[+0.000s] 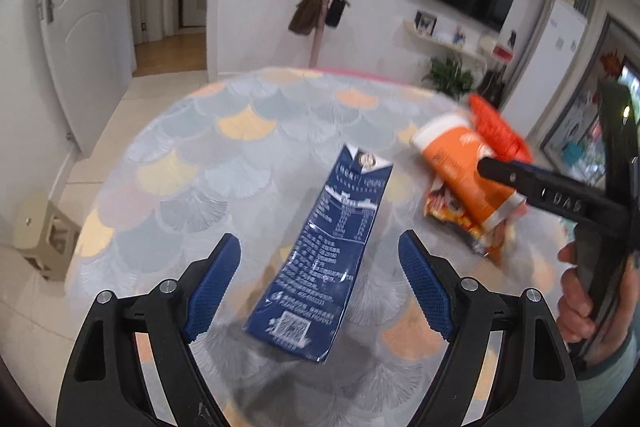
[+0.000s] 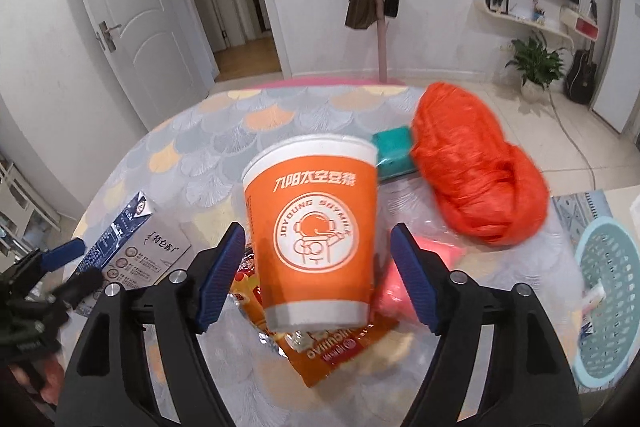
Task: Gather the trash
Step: 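Grasp the orange paper cup with the right tool while the left tool grasps the blue carton, then carry cup and carton over the basket and open both tools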
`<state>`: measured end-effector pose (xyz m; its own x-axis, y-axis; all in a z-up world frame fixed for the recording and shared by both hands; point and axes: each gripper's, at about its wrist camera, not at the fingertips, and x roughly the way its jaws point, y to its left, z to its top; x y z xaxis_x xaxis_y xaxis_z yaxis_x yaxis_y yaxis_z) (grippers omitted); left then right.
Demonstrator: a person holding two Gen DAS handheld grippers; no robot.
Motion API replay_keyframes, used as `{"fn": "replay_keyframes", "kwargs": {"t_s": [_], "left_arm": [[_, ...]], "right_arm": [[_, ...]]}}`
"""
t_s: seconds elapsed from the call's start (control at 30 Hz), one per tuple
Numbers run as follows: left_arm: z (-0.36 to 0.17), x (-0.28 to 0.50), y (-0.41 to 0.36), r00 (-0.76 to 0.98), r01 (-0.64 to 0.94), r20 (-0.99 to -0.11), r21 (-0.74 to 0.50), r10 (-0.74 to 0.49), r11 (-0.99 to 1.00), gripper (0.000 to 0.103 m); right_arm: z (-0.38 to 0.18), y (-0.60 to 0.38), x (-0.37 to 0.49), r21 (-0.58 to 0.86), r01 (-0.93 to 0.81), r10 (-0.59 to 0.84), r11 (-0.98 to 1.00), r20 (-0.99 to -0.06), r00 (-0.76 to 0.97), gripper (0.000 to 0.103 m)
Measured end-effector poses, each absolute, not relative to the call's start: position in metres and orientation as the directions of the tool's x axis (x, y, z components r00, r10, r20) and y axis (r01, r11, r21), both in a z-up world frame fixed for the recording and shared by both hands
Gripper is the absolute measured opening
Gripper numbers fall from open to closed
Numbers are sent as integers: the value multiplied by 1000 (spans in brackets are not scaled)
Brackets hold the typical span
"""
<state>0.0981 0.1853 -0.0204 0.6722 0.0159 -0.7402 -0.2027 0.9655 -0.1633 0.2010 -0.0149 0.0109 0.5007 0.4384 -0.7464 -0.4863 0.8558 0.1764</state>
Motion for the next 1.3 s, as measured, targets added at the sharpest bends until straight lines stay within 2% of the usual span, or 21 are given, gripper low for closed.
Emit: {"fn": "replay_keyframes", "kwargs": {"t_s": [0.1,0.27,0.37,0.43,0.47,0.83,1.1,1.3], "left_arm": [[-30,102,176,652,-203,-757,-113,48,973,77],[-33,105,168,638,-195,-767,-74,70,978,67],[-34,106,167,632,-195,-772,-76,66,978,52],[-33,105,167,630,-195,-774,-86,57,977,36],[-33,105,168,632,-192,-774,-96,48,977,34],[3,88,158,719,-163,-695,-155,10,974,33],[38,87,127,781,-71,-621,-196,-68,978,33],[60,97,79,805,36,-578,-177,-134,984,33]], "right_arm": [[4,-10,206,179,-483,432,857,-761,485,72],[-3,-7,211,198,-480,439,854,-771,461,72],[-4,-6,209,197,-483,437,853,-774,457,70],[-3,-5,208,199,-490,443,849,-773,454,68],[-2,-5,206,197,-493,444,848,-772,455,67],[33,-27,179,182,-519,481,835,-698,530,66],[74,-77,159,198,-469,483,861,-610,628,66],[98,-130,147,197,-400,439,895,-549,712,66]]}}
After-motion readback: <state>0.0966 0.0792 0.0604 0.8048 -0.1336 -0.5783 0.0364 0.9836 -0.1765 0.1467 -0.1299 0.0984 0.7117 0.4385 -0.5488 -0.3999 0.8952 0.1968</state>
